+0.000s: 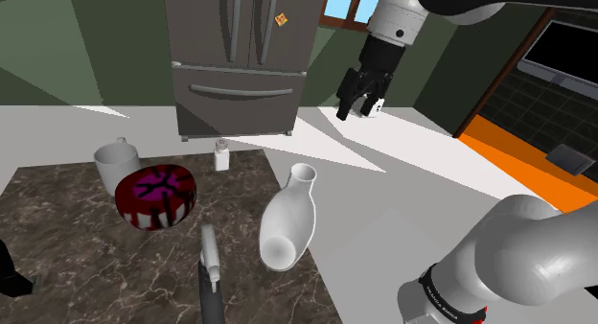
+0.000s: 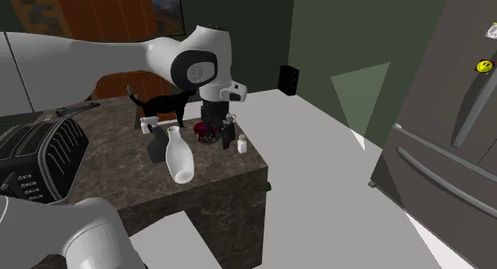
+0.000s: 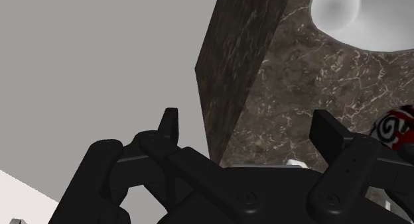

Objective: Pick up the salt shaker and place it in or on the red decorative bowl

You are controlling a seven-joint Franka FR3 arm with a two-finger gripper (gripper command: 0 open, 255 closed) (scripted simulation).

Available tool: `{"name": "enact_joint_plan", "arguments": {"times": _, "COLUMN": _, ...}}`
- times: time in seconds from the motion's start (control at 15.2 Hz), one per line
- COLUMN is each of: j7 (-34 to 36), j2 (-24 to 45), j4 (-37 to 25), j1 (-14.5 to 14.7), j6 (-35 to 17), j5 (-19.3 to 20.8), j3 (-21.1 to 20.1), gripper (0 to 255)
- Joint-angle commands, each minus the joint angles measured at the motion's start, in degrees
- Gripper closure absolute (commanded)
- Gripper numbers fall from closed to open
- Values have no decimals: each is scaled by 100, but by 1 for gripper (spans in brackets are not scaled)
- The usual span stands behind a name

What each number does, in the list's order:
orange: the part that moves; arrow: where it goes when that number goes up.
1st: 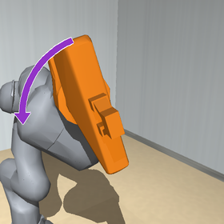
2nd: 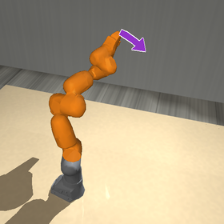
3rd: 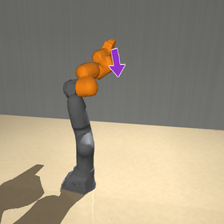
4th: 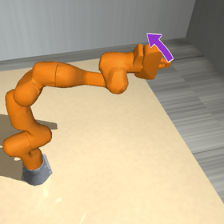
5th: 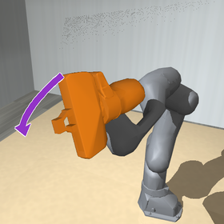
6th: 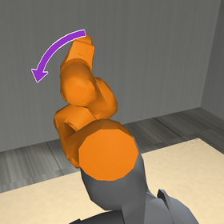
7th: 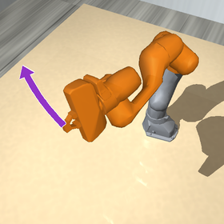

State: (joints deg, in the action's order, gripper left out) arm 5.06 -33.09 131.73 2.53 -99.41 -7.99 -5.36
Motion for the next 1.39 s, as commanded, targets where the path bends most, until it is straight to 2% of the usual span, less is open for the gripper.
{"name": "enact_joint_plan", "arguments": {"times": 0.0, "j7": 172, "j2": 342, "j4": -90, "j1": 30, "j6": -278, "j5": -21, "j3": -165, "gripper": 0}}
{"name": "enact_joint_plan", "arguments": {"times": 0.59, "j7": 1021, "j2": 2159, "j4": -1014, "j1": 111, "j6": -1218, "j5": 235, "j3": -822, "gripper": 0}}
{"name": "enact_joint_plan", "arguments": {"times": 0.99, "j7": 1673, "j2": 3496, "j4": -1978, "j1": 235, "j6": -1547, "j5": 717, "j3": -1106, "gripper": 0}}
{"name": "enact_joint_plan", "arguments": {"times": 1.32, "j7": 2189, "j2": 4669, "j4": -3025, "j1": 471, "j6": -1592, "j5": 1213, "j3": -1182, "gripper": 0}}
